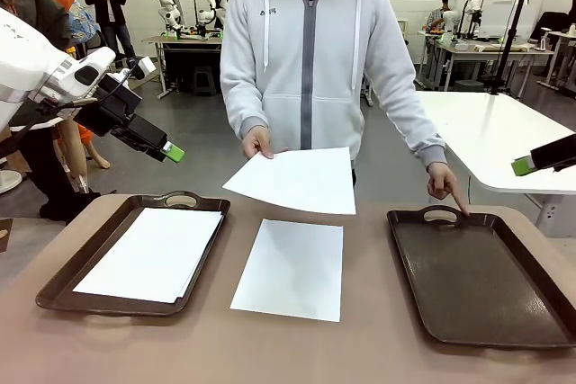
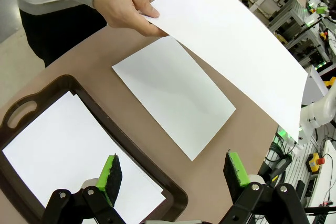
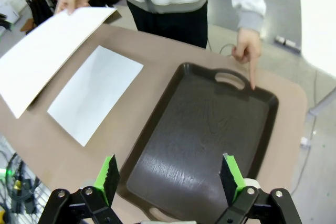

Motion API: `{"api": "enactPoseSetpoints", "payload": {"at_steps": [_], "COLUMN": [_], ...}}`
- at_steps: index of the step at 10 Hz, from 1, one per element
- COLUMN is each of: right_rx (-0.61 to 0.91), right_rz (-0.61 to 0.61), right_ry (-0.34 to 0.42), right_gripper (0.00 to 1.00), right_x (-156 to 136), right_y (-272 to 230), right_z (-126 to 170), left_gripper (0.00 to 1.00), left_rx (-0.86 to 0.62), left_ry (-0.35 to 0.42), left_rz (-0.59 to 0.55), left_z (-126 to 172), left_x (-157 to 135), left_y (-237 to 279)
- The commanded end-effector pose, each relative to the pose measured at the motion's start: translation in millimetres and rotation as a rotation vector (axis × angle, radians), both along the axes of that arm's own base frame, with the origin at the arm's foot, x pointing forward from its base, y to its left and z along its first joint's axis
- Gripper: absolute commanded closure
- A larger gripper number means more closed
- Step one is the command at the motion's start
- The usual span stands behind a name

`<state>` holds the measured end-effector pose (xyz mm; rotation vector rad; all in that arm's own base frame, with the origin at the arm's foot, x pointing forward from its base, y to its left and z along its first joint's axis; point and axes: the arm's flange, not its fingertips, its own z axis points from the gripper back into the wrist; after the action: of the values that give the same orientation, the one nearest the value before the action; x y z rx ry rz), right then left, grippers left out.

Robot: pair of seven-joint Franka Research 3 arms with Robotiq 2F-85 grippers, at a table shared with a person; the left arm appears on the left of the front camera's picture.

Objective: Sort the A4 documents.
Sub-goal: Receive the A4 Paper.

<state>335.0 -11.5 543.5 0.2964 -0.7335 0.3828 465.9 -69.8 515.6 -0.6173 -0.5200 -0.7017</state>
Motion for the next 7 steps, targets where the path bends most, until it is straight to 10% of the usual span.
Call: {"api": "enactPoseSetpoints", "payload": {"at_steps": [1,7], "right_rx": [0.110,0.508], "right_rz": [-0.061,-0.030], "right_ry": [0.126,0.433], "right_gripper": [0.00,0.00], "right_x": [30.9,90.6], "right_y": [6.1,47.0], "right_z": [-17.3,-60.3], "left_gripper": [0.00,0.00], "left_rx": [0.000,0.000], "left_ry": [-0.005,-0.005], "left_rz": [0.004,0.004], "left_z": [0.9,0.9], "left_x": [0.3,0.3], "left_y": [0.8,0.8]}}
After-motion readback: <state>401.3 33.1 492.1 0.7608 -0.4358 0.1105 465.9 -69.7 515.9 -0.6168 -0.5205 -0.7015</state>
